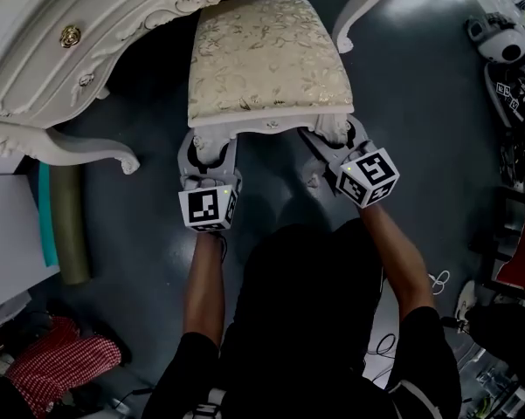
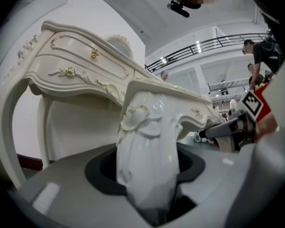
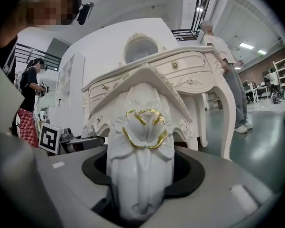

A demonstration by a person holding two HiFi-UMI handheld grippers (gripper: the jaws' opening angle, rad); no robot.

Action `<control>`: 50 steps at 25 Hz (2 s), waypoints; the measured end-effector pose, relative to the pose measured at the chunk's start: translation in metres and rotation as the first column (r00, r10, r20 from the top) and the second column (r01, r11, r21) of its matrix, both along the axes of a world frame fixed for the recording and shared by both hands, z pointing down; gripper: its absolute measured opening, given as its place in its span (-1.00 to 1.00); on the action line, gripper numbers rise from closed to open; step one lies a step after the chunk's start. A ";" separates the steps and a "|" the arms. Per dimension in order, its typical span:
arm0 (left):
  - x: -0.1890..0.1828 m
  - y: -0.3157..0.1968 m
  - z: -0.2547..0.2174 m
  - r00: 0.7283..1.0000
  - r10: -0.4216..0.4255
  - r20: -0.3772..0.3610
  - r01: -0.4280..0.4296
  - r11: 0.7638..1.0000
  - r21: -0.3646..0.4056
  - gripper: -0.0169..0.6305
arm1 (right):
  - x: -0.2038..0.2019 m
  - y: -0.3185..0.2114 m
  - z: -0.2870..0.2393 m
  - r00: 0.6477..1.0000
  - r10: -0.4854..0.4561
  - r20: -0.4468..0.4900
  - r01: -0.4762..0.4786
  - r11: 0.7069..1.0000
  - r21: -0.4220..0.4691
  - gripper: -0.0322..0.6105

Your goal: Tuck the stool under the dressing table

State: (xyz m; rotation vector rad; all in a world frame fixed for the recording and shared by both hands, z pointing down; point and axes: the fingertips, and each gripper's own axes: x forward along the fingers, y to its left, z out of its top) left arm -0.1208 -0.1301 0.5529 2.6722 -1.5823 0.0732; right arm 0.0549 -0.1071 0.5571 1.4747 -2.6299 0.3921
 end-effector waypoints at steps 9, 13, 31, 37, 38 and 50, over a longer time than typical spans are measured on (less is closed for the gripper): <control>0.004 -0.008 0.006 1.000 -0.001 -0.020 0.001 1.000 0.001 -0.18 | 0.004 -0.007 0.003 1.000 -0.010 -0.027 0.010 1.000 -0.006 -0.07; 0.008 -0.015 0.004 0.999 -0.011 -0.037 0.011 1.000 -0.002 -0.18 | 0.008 -0.018 -0.002 0.999 -0.028 -0.043 0.027 1.000 -0.011 -0.08; 0.035 -0.068 0.020 0.999 -0.048 0.006 0.048 0.999 -0.009 -0.18 | 0.036 -0.075 0.021 0.999 -0.037 -0.003 0.037 0.999 -0.009 -0.08; 0.043 -0.081 0.021 0.999 -0.051 0.005 0.051 0.999 -0.008 -0.18 | 0.044 -0.089 0.024 0.999 -0.042 -0.004 0.042 0.999 -0.007 -0.08; 0.044 -0.082 0.021 0.999 -0.054 0.005 0.054 0.999 -0.008 -0.18 | 0.045 -0.091 0.023 0.999 -0.044 -0.003 0.044 0.999 -0.005 -0.08; 0.051 -0.101 0.016 0.996 -0.087 0.020 0.087 0.996 0.006 -0.18 | 0.054 -0.116 0.020 0.998 -0.066 0.003 0.066 0.998 0.022 -0.08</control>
